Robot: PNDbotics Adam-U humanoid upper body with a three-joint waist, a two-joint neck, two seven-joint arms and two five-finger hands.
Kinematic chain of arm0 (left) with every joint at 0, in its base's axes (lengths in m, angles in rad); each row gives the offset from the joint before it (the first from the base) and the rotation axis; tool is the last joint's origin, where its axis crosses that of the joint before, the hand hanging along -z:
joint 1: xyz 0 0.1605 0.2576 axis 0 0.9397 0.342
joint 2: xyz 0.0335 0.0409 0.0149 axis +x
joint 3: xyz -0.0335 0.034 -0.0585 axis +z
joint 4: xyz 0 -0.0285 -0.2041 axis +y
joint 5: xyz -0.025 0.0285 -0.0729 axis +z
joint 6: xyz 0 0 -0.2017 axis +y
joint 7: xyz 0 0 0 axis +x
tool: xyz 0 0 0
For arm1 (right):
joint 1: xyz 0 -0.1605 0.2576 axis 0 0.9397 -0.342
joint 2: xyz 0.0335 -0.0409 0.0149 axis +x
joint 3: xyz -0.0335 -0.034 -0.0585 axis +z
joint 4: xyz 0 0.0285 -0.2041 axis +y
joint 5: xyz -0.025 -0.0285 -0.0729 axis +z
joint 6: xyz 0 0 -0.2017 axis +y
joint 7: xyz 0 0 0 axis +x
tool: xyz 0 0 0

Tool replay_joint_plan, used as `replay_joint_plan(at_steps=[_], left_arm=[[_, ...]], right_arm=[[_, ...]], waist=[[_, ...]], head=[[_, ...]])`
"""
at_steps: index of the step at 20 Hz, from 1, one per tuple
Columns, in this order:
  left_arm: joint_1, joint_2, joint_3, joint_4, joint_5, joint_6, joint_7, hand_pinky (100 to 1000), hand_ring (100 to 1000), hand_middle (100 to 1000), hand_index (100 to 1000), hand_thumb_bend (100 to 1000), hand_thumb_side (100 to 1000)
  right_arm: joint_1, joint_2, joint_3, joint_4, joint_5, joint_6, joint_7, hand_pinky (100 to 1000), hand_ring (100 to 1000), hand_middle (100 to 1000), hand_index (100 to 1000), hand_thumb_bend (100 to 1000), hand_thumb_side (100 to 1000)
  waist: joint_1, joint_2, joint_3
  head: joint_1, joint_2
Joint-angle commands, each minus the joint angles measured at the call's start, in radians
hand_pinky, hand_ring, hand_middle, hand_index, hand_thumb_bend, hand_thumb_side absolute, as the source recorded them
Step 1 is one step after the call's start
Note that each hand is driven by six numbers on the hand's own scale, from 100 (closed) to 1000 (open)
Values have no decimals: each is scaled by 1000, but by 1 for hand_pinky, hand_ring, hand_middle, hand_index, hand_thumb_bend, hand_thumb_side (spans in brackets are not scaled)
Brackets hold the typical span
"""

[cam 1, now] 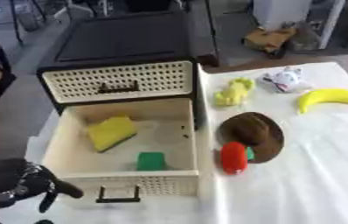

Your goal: Pick up objects from table and place into drawer.

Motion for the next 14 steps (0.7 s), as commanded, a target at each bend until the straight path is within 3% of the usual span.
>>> replay_joint_plan(at_steps=[1, 6, 8, 14], left_arm=[[-44, -4, -18, -13, 12, -95, -119, 100, 100, 413, 866, 100, 622], [-98, -41, -61, -13, 11, -77, -166, 100, 100, 518, 851, 100, 631], [-102, -67, -80, -13, 17, -34, -206, 100, 100, 562, 870, 100, 647], [-105, -141, -114, -13, 21, 120, -278, 100, 100, 559, 862, 100, 705]], right_arm=[[-1, -20, -18, -15, 0, 1, -23, 641, 777, 592, 679, 542, 1000], [11, -12, -19, -15, -5, 10, -33, 639, 777, 590, 679, 539, 1000], [12, -9, -20, -15, -6, 13, -34, 636, 777, 589, 679, 538, 1000], [17, -4, -24, -15, -8, 20, -37, 632, 777, 588, 677, 534, 1000]], waist=[[-4, -14, 1], [-3, -18, 1], [-4, -17, -1], [-5, -14, -5]], head=[[4, 5], [2, -1], [2, -3], [1, -9]])
